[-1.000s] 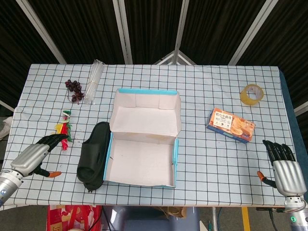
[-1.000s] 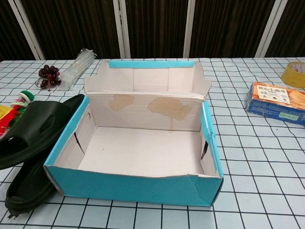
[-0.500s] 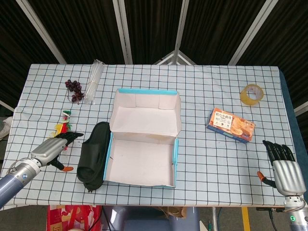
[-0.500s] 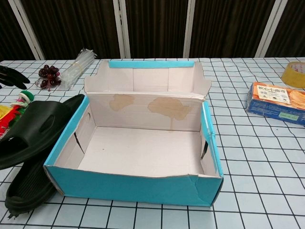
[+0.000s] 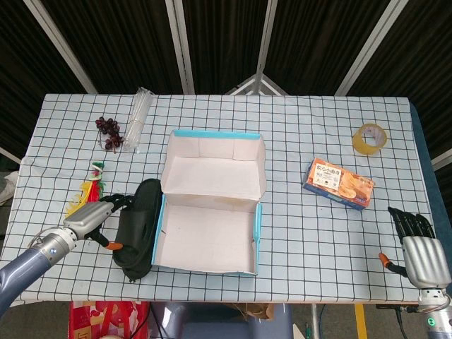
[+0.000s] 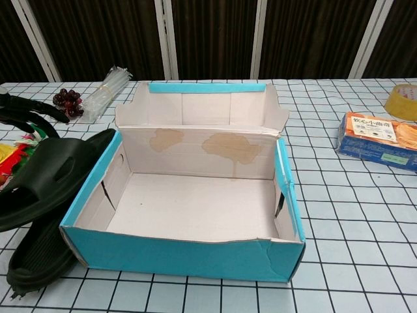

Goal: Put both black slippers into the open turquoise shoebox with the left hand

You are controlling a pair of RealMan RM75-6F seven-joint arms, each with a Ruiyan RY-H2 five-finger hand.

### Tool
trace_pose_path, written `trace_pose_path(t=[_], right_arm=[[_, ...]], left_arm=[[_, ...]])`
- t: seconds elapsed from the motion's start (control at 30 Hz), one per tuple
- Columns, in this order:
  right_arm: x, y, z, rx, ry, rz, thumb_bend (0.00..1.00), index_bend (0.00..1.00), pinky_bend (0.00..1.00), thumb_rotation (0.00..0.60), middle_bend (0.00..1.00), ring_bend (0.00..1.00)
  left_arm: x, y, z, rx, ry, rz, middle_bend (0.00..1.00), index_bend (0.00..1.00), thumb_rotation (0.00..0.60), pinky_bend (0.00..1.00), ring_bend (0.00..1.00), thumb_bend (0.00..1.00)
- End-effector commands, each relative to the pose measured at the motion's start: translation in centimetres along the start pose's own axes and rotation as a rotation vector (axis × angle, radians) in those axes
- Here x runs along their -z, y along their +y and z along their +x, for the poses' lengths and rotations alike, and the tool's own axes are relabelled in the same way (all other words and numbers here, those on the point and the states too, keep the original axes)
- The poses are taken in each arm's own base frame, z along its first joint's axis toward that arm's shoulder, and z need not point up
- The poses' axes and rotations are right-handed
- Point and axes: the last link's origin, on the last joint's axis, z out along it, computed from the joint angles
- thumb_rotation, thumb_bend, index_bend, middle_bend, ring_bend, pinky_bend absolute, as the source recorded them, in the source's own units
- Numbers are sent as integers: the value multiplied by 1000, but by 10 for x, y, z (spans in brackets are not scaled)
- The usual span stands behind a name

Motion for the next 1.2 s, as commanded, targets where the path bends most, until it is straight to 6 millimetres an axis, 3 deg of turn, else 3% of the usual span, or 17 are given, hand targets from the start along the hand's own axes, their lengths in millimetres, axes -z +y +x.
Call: trace_pose_path(t=[0.03, 0.7, 1.2], right_arm=[[1, 0, 1, -2, 3, 0, 235, 61, 94, 600, 133, 129], [2, 1, 2, -13, 2, -9, 235, 61, 94, 600, 134, 129], [1, 1, 0, -21, -25, -15, 235, 61, 94, 600, 134, 129]], left_arm=[[-2, 4, 0, -22, 3, -14, 171, 23, 600, 36, 0, 41], [3, 13, -9, -197, 21, 11, 144, 21, 600, 32, 0, 40], [-11, 6, -18, -235, 41, 70, 161, 21, 600, 32, 0, 51]])
